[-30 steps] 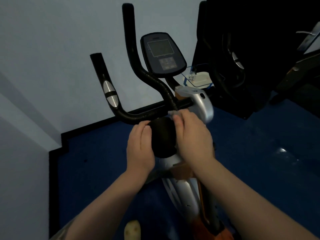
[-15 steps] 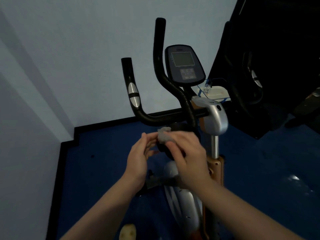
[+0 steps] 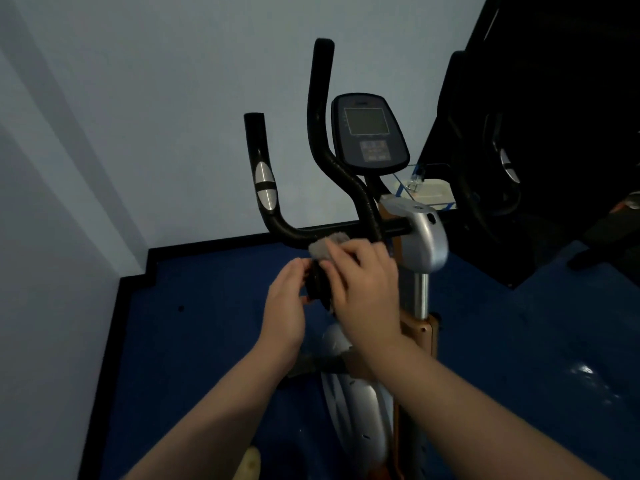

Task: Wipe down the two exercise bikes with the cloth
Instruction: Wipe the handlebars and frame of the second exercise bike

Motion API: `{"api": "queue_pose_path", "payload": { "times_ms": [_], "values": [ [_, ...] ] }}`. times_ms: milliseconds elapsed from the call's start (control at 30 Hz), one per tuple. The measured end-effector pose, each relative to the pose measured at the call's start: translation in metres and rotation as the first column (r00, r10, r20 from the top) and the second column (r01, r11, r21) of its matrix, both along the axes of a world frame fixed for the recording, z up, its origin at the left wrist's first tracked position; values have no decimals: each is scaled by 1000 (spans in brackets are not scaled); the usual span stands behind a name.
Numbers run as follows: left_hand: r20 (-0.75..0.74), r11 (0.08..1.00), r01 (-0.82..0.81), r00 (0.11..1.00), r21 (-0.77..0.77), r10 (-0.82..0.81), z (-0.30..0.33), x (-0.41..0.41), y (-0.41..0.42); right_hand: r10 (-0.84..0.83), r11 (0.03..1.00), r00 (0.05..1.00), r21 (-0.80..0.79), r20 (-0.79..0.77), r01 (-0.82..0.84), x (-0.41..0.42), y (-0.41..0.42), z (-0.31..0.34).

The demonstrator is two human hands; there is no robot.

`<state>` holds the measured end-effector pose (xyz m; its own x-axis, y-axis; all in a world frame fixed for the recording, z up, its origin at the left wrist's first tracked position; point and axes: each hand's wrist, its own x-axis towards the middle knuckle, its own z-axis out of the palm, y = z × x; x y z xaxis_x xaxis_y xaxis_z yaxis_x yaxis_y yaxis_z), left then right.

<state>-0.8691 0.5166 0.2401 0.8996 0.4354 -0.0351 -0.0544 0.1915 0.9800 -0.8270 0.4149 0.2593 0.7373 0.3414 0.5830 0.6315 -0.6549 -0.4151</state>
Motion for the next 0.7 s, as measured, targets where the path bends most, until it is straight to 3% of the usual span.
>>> {"api": "queue_pose_path", "payload": {
  "times_ms": [100, 167, 267, 367, 433, 500, 600, 700],
  "values": [
    [-19, 998, 11, 1000, 55, -10, 1, 2, 1, 132, 990, 983, 76, -128, -123, -22, -19, -13],
    [-48, 986, 21, 999, 168, -13, 4, 7, 5, 214, 977, 971, 31, -106, -211, -15, -39, -4],
    [-147, 923, 87, 989, 374, -33, 17, 26, 5, 96, 995, 994, -35, 48, -94, 23, -40, 25],
    [-247, 763, 185, 968, 619, -34, 31, 42, 1, -57, 988, 996, -144, -71, 46, 40, -22, 28],
    [-247, 593, 193, 969, 781, 10, 32, 46, 1, -85, 996, 975, -48, -204, 76, 35, -24, 14],
    [-174, 449, 126, 982, 885, 68, 29, 45, 1, -69, 994, 968, 61, -240, 86, 26, -39, 4],
    [-63, 380, 18, 992, 925, 107, 27, 41, -1, 26, 975, 932, 215, -360, 56, 25, -66, -1],
    [-83, 387, 85, 996, 918, -24, 36, 49, 10, 44, 918, 945, 386, -324, 89, 48, -68, 2]
  ]
}}
